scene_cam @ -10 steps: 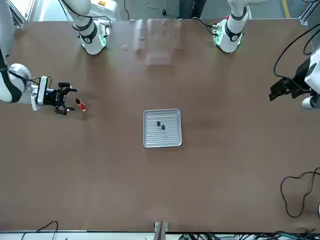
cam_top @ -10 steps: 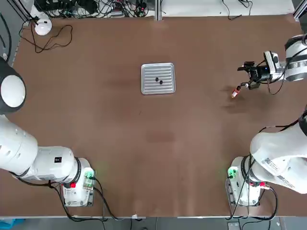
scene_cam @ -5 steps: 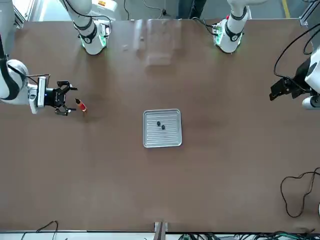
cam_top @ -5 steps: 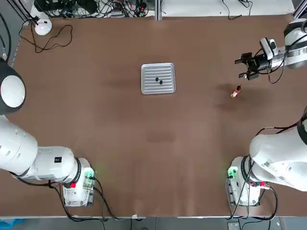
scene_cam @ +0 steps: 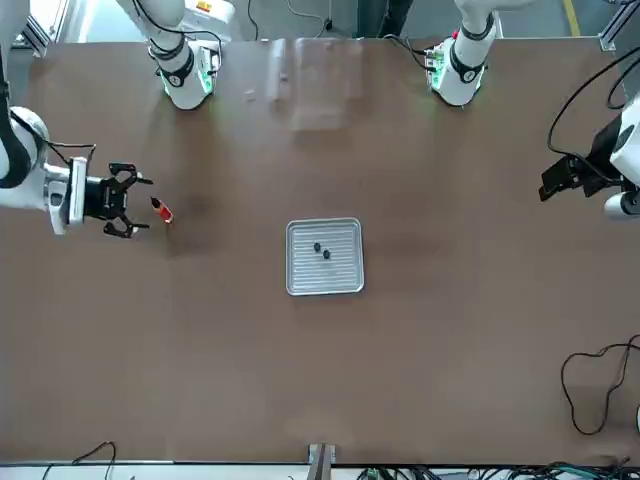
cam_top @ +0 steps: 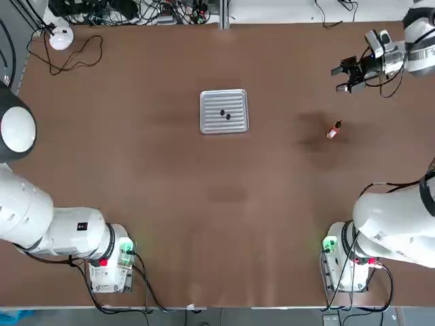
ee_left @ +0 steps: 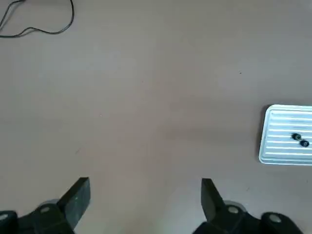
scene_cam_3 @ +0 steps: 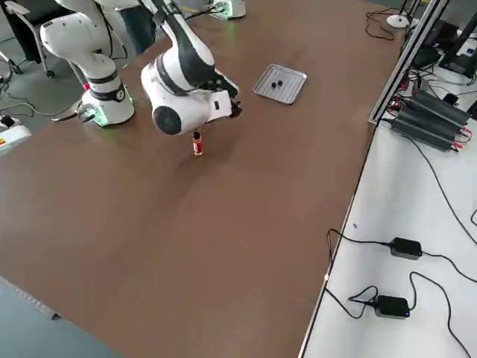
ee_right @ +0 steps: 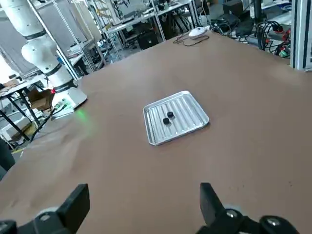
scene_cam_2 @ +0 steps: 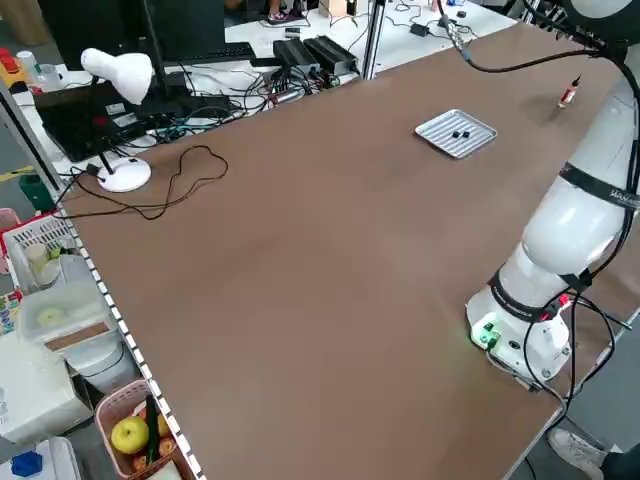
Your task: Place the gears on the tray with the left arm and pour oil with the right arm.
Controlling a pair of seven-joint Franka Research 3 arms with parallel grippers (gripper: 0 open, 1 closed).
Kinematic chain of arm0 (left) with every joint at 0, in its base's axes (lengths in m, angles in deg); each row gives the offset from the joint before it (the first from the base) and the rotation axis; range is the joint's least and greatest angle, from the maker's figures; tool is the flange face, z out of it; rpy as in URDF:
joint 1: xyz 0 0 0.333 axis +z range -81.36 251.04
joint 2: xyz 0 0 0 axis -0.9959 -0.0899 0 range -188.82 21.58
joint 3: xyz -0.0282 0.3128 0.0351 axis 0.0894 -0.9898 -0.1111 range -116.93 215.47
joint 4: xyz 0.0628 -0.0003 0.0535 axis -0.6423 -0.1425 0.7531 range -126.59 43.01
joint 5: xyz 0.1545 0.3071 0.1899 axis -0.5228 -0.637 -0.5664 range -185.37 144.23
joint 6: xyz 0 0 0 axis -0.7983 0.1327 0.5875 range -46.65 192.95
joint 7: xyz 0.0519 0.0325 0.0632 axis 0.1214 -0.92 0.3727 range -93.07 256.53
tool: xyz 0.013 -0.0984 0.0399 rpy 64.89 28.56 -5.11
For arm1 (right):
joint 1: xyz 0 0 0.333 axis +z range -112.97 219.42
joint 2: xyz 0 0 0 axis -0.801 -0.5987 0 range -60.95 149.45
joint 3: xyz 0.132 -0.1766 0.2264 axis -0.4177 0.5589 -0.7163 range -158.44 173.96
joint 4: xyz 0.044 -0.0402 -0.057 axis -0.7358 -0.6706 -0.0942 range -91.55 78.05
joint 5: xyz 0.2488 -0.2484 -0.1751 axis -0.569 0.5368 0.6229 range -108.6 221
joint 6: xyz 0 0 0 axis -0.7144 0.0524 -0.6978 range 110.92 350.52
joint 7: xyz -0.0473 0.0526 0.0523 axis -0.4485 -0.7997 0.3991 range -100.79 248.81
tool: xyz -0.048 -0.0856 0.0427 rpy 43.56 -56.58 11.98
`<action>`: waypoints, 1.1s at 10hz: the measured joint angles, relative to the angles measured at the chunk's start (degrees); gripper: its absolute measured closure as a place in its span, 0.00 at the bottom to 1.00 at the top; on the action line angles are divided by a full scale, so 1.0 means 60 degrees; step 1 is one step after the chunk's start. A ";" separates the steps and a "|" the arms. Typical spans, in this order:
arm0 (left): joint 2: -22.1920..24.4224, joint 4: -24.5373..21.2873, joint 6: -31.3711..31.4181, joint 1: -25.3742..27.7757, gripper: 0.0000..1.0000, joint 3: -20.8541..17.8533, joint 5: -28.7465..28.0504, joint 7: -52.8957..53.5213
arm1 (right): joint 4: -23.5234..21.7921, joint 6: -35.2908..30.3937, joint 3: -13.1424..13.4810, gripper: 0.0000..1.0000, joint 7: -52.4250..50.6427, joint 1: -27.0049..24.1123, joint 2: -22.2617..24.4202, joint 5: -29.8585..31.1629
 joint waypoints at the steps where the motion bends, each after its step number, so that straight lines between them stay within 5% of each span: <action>1: -0.0002 -0.0005 -0.0010 0.0004 0.00 -0.0006 0.0000 -0.0003 | 0.0162 0.0086 -0.0003 0.00 0.0628 0.0153 0.0156 -0.0002; 6: -0.0008 -0.0010 -0.0013 0.0023 0.00 -0.0035 0.0000 0.0008 | 0.0681 0.1020 -0.0008 0.00 0.3884 0.0879 0.0996 0.0213; 11: -0.0007 -0.0004 -0.0013 0.0043 0.00 -0.0047 0.0000 0.0020 | 0.1446 0.1975 -0.0019 0.00 0.7197 0.1613 0.1600 0.2079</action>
